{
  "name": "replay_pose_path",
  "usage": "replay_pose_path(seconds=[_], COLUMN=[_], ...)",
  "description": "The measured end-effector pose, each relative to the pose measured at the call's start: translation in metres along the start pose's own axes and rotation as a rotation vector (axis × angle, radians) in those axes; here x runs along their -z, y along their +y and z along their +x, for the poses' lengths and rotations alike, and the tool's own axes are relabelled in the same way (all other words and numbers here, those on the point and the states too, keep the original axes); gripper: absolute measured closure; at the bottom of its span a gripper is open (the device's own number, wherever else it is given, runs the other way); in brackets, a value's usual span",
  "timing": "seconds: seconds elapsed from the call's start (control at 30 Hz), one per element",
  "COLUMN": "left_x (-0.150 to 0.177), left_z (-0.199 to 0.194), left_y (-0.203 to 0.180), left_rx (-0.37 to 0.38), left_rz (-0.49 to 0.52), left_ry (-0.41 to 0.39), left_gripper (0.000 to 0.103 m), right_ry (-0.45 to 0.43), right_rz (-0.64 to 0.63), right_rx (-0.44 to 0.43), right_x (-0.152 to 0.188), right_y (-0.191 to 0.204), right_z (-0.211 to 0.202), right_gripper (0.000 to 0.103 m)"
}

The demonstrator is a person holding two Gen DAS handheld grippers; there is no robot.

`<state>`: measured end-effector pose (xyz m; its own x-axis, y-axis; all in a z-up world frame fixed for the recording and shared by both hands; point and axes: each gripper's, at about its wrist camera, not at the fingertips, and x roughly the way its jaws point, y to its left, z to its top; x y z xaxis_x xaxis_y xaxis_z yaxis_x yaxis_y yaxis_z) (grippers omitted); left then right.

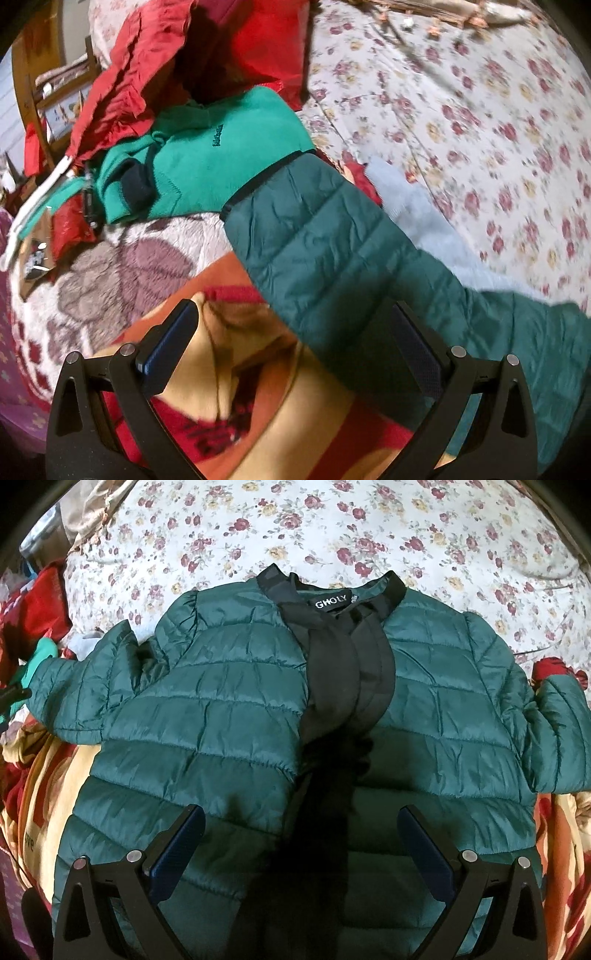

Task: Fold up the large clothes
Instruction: 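Move the left gripper over to the jacket sleeve nearest it, then close the left gripper on the sleeve cuff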

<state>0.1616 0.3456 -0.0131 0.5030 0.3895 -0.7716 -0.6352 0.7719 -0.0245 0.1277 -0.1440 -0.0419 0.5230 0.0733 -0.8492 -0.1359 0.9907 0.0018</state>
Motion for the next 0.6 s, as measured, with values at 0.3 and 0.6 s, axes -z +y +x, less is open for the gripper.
replay_pose_path(seconds=[0.3,0.6], left_x=[-0.017,-0.02], left_z=[0.041,0.067], left_y=[0.004,0.0], left_rx=[0.002,0.024], left_rz=[-0.065,-0.073], left_ry=[0.021,0.053], left_gripper=[0.001,0.027], right_ry=[0.001,0.027], right_rz=[0.028,0.064], right_rx=[-0.038,-0.056], right_x=[-0.009,-0.007], right_y=[-0.017,-0.025], right_z=[0.014,0.025], right_gripper=[0.0,0.0])
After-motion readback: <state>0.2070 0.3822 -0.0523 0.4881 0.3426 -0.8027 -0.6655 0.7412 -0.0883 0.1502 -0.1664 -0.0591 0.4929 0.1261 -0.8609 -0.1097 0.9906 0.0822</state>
